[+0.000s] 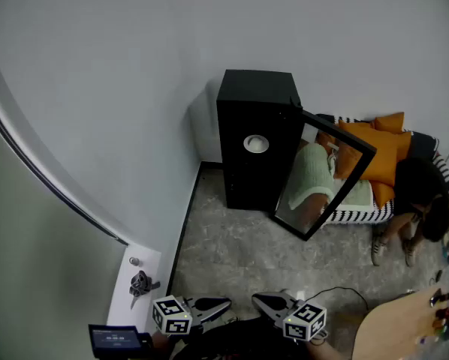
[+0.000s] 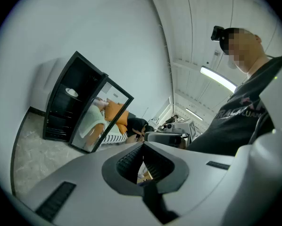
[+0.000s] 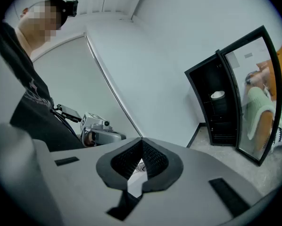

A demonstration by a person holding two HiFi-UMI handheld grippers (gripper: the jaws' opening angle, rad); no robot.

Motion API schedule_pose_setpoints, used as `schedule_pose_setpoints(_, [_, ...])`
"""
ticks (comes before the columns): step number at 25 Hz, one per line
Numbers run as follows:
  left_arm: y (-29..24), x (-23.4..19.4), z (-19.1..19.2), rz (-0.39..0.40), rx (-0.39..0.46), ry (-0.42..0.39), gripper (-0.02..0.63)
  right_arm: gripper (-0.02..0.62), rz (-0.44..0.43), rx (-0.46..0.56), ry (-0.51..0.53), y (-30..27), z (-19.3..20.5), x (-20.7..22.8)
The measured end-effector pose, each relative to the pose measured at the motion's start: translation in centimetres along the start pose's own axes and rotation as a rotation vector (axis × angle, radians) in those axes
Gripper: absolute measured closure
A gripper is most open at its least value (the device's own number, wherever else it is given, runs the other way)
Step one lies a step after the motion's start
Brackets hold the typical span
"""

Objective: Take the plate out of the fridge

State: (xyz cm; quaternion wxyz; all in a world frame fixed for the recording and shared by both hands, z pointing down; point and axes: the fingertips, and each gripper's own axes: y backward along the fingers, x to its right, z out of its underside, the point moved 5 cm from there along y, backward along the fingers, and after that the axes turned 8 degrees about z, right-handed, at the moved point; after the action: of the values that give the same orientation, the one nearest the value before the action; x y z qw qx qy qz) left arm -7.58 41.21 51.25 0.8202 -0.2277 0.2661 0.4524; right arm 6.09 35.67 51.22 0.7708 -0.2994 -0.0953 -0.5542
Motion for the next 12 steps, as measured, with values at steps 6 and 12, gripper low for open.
schedule_pose_setpoints(6, [0.37, 0.09, 0.28, -0.006, -0.001, 0.001, 0.600, 0.592, 0.001, -0.012, 0.006, -0.22, 0.15, -0.37])
schedule_pose_setpoints(12, [0.41, 0.07, 0.37, -0.010, 0.006, 0.009, 0.600, 0.592, -0.020, 0.002, 0.003, -0.14, 0.30, -0.28])
